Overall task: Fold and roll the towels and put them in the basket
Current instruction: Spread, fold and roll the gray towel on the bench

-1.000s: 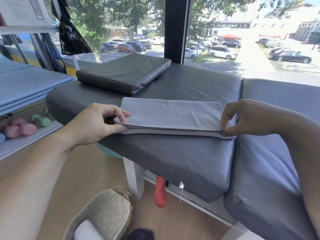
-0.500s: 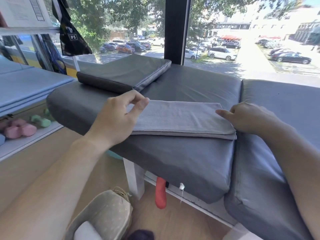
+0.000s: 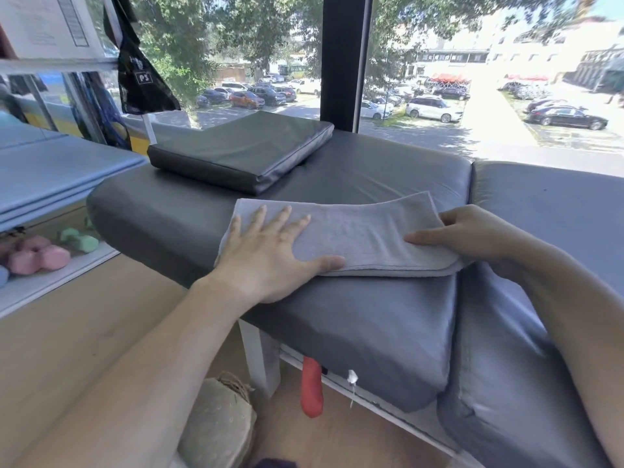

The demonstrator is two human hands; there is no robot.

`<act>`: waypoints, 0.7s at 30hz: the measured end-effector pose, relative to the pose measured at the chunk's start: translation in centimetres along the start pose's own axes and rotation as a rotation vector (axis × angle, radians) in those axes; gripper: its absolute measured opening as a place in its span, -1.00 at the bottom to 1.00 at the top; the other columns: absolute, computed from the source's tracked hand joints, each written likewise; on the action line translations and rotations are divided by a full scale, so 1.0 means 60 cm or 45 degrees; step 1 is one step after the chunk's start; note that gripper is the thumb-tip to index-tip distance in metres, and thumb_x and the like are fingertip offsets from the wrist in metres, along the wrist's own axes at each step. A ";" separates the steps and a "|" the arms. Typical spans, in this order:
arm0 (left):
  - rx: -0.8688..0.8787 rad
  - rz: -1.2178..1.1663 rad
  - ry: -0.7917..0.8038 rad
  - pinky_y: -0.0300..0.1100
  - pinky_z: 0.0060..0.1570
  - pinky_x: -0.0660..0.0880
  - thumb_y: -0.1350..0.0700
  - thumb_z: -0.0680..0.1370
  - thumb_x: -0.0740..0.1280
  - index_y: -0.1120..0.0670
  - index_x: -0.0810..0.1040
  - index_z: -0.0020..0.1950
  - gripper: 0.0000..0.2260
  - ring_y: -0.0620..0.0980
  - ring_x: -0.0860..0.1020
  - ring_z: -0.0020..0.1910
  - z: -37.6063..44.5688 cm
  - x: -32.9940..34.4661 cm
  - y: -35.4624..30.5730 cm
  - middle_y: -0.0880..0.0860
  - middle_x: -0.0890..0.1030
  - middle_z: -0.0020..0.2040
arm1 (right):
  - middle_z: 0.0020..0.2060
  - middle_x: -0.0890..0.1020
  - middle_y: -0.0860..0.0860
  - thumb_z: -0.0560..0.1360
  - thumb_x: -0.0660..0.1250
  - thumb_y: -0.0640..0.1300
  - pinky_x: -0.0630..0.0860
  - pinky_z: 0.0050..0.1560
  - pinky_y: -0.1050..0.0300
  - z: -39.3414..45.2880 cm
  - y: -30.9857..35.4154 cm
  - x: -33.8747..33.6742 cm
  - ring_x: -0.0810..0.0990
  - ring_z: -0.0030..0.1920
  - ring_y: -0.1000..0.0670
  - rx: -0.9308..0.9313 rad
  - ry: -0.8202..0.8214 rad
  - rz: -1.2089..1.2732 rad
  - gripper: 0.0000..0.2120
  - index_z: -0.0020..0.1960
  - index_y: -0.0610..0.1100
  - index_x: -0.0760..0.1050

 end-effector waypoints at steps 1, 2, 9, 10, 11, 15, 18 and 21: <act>-0.033 -0.011 0.010 0.17 0.57 -0.23 -0.67 0.28 -0.18 -0.25 -0.06 0.63 -0.02 -0.03 -0.23 0.63 0.000 -0.003 0.012 -0.15 -0.14 0.65 | -0.12 0.76 -0.12 0.35 0.62 -0.01 0.64 0.09 -0.06 0.002 -0.004 0.003 0.73 -0.06 -0.13 0.013 0.041 0.130 -0.67 0.00 -0.19 0.71; -0.071 -0.037 0.024 0.18 0.57 -0.22 -0.66 0.28 -0.21 -0.24 -0.06 0.63 -0.02 -0.04 -0.24 0.63 0.002 -0.005 0.026 -0.14 -0.15 0.65 | -0.05 0.75 -0.15 0.33 0.62 -0.04 0.60 0.18 -0.13 0.004 -0.009 0.006 0.71 -0.01 -0.17 0.034 0.086 0.240 -0.61 0.07 -0.21 0.69; -0.150 -0.122 0.078 0.06 0.58 -0.25 -0.58 0.29 -0.21 -0.13 -0.15 0.66 0.00 0.05 -0.29 0.62 -0.003 -0.005 0.047 0.00 -0.22 0.66 | -0.34 0.53 -0.02 0.51 0.46 -0.16 0.25 -0.55 0.31 0.017 -0.023 -0.010 0.41 -0.45 0.05 0.062 0.133 0.504 -0.69 0.23 -0.23 0.59; -0.136 -0.131 0.113 0.05 0.58 -0.25 -0.58 0.29 -0.18 -0.11 -0.16 0.65 0.01 0.06 -0.29 0.62 -0.009 -0.001 0.035 0.03 -0.23 0.66 | -0.26 0.59 -0.05 0.51 0.45 -0.18 0.30 -0.48 0.27 0.018 -0.021 -0.020 0.48 -0.35 0.01 0.042 0.120 0.569 -0.71 0.22 -0.23 0.60; -0.117 -0.115 0.142 0.05 0.58 -0.26 -0.58 0.30 -0.18 -0.11 -0.17 0.65 0.00 0.06 -0.29 0.62 -0.016 0.001 0.022 0.04 -0.22 0.66 | -0.17 0.64 -0.07 0.51 0.44 -0.20 0.37 -0.39 0.24 0.019 -0.022 -0.034 0.54 -0.25 -0.02 0.025 0.085 0.624 -0.73 0.19 -0.21 0.63; -0.013 -0.035 -0.003 0.08 0.55 -0.34 -0.49 0.50 -0.14 -0.13 -0.09 0.66 -0.20 -0.01 -0.25 0.63 -0.023 -0.027 -0.017 0.01 -0.08 0.67 | 0.00 0.59 -0.15 0.38 0.45 -0.20 0.40 -0.08 0.05 0.021 -0.029 -0.077 0.51 -0.02 -0.11 -0.011 -0.016 0.741 -0.68 0.14 -0.18 0.63; 0.121 -0.148 -0.248 0.03 0.59 -0.22 -0.27 0.66 -0.01 -0.08 0.10 0.64 -0.42 -0.07 -0.11 0.64 -0.012 -0.057 -0.047 -0.04 0.09 0.66 | 0.00 0.64 -0.18 0.48 0.37 -0.28 0.42 0.07 -0.04 0.021 -0.030 -0.069 0.53 0.04 -0.15 -0.016 -0.002 0.754 -0.72 0.17 -0.23 0.66; 0.215 -0.201 -0.268 0.01 0.59 -0.13 -0.15 0.70 0.06 -0.07 0.21 0.61 -0.52 -0.07 -0.02 0.63 -0.002 -0.045 -0.094 -0.07 0.17 0.63 | 0.01 0.69 -0.19 0.54 0.31 -0.31 0.50 0.00 0.00 0.014 -0.015 -0.058 0.59 0.02 -0.15 -0.056 0.035 0.743 -0.75 0.14 -0.18 0.69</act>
Point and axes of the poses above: each hand's wrist, its own z-axis towards the middle knuckle, its own x-axis out of the palm, y = z × x, the point moved 9 cm from there along z, towards the middle knuckle
